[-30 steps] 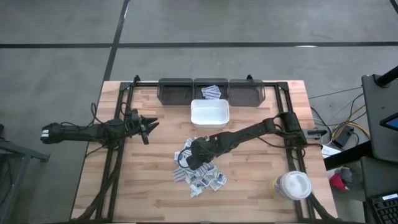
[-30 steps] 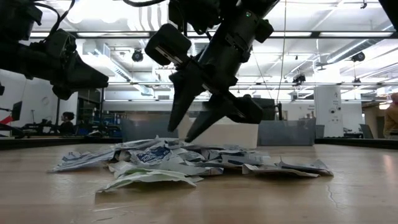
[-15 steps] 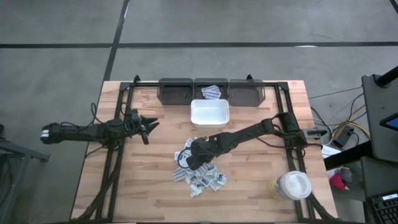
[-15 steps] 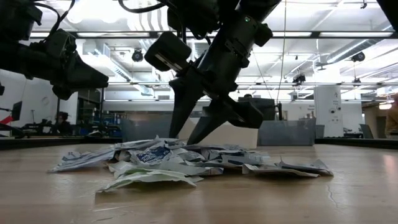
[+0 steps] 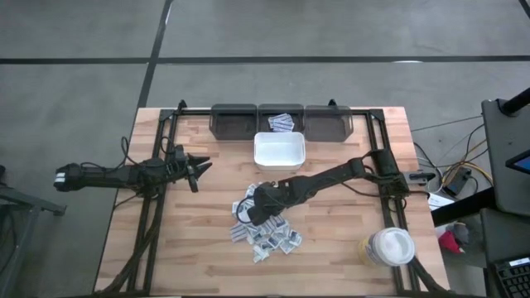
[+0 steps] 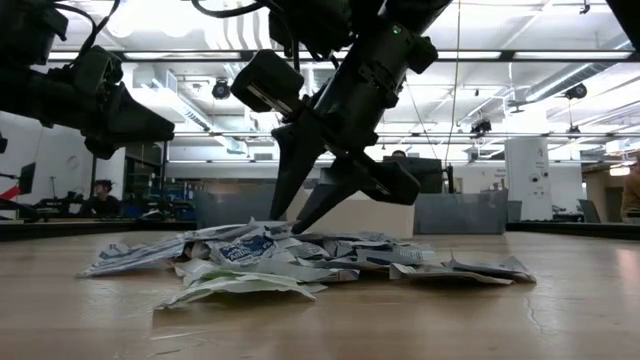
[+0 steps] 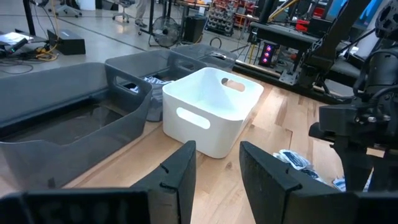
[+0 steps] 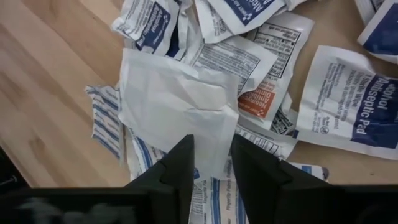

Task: Pick & Place First Aid Supplies
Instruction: Put the blue bandage into the middle black bin

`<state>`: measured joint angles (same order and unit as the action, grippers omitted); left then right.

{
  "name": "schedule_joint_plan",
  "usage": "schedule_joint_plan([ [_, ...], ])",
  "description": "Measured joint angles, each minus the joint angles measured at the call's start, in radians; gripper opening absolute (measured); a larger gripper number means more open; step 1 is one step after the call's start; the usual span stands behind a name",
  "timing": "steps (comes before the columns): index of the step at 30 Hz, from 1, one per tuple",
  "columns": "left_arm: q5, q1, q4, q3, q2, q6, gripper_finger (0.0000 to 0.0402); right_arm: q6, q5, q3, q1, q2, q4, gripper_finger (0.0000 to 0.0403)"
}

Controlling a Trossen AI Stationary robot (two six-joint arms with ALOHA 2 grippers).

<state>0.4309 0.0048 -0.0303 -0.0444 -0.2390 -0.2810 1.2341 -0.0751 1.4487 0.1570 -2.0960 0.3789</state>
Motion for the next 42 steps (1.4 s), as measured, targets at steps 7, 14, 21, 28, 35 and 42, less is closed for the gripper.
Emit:
schedule_joint_plan([
  [7,0.0,0.0,0.0,0.0,0.0,0.001,0.0124,-0.005,0.0,0.0,-0.001,0.0,0.008,0.0046],
  [14,0.0,0.0,0.0,0.0,0.0,0.001,0.0124,-0.008,0.0,-0.005,-0.001,0.0,0.009,0.001],
  [21,0.0,0.0,0.0,0.0,0.0,0.001,0.0124,-0.026,0.0,-0.005,0.0,0.001,0.007,0.0008],
  [28,0.0,0.0,0.0,0.0,0.0,0.001,0.0124,-0.068,0.0,-0.002,0.0,0.043,0.007,0.0008],
  [35,0.0,0.0,0.0,0.0,0.0,0.001,0.0124,-0.126,0.026,-0.002,0.0,0.103,0.011,0.0008],
  [42,0.0,0.0,0.0,0.0,0.0,0.001,0.0124,-0.213,0.059,-0.002,-0.001,0.173,0.038,0.0008],
])
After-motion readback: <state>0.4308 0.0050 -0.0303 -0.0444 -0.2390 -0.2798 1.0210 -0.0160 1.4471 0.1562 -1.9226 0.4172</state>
